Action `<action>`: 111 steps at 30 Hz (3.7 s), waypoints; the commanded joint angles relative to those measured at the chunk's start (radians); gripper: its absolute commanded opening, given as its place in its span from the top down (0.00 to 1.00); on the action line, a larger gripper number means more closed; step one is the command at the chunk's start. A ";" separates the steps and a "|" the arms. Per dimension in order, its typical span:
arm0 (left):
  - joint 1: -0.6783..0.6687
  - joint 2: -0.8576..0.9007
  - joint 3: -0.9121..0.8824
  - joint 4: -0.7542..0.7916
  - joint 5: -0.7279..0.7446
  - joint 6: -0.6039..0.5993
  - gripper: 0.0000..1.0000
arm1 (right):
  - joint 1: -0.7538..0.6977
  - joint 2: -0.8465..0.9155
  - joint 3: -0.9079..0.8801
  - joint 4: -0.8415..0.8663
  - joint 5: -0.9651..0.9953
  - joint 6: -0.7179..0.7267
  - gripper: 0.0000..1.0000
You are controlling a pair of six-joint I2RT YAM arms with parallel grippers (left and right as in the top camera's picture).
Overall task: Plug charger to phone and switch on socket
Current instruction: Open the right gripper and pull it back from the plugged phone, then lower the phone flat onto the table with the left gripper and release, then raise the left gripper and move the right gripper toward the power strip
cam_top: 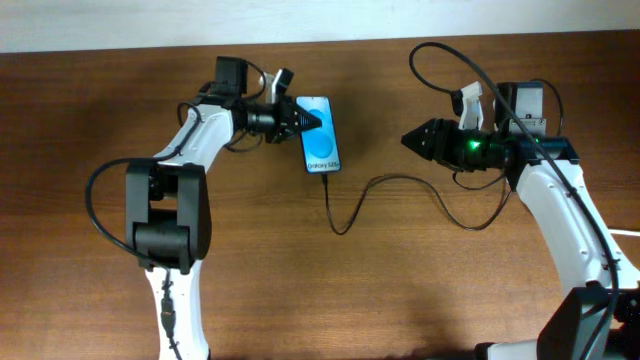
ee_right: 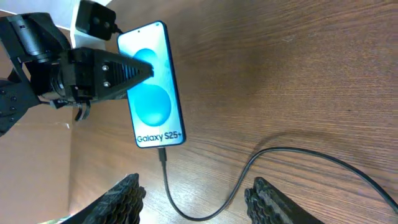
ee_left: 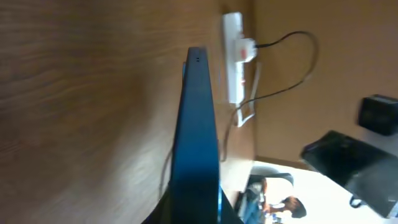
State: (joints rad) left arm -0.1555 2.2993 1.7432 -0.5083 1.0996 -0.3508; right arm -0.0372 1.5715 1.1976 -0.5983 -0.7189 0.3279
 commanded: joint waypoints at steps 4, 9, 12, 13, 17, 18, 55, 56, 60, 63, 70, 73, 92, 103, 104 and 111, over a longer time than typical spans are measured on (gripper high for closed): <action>-0.015 -0.033 0.000 -0.073 -0.103 0.106 1.00 | 0.006 -0.023 0.012 -0.010 0.021 -0.017 0.42; -0.015 -0.033 0.000 -0.143 -0.124 0.170 1.00 | 0.006 -0.023 0.012 -0.012 0.021 -0.017 0.42; -0.015 -0.033 0.000 -0.182 -0.186 0.196 1.00 | 0.006 -0.023 0.012 -0.019 0.021 -0.017 0.42; -0.015 -0.033 0.000 -0.192 -0.208 0.196 1.00 | 0.006 -0.023 0.012 -0.021 0.021 -0.017 0.42; -0.015 -0.033 0.000 -0.232 -0.260 0.237 1.00 | 0.006 -0.023 0.012 -0.035 0.021 -0.017 0.42; -0.015 -0.033 0.000 -0.237 -0.265 0.238 1.00 | 0.006 -0.023 0.012 -0.039 0.021 -0.018 0.42; -0.014 -0.033 0.000 -0.406 -0.484 0.251 0.63 | 0.006 -0.022 0.012 -0.080 0.025 -0.030 0.42; -0.015 -0.033 0.000 -0.408 -0.498 0.251 0.64 | 0.006 -0.022 0.012 -0.080 0.025 -0.033 0.42; -0.014 -0.033 0.000 -0.432 -0.591 0.251 0.59 | 0.006 -0.023 0.012 -0.079 0.025 -0.033 0.42; -0.014 -0.033 0.000 -0.459 -0.668 0.251 0.56 | 0.006 -0.023 0.012 -0.079 0.025 -0.033 0.42; -0.015 -0.033 0.000 -0.475 -0.792 0.251 0.47 | 0.006 -0.023 0.012 -0.080 0.025 -0.036 0.41; -0.015 -0.033 0.000 -0.475 -0.818 0.251 0.44 | 0.006 -0.022 0.012 -0.080 0.025 -0.036 0.38; -0.012 -0.417 0.197 -0.500 -0.865 0.251 0.32 | -0.011 -0.023 0.487 -0.520 0.422 -0.173 0.36; -0.012 -0.563 0.197 -0.543 -0.865 0.251 0.01 | -0.482 -0.015 0.700 -0.600 0.410 -0.174 0.36; -0.012 -0.563 0.197 -0.560 -0.865 0.251 0.01 | -0.533 -0.009 0.700 -0.590 0.396 -0.175 0.36; -0.012 -0.563 0.197 -0.590 -0.864 0.251 0.01 | -0.689 0.090 0.700 -0.506 0.385 -0.174 0.35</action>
State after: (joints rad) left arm -0.1711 1.7515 1.9285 -1.0973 0.2428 -0.1051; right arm -0.6952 1.6032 1.8824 -1.1271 -0.3126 0.1574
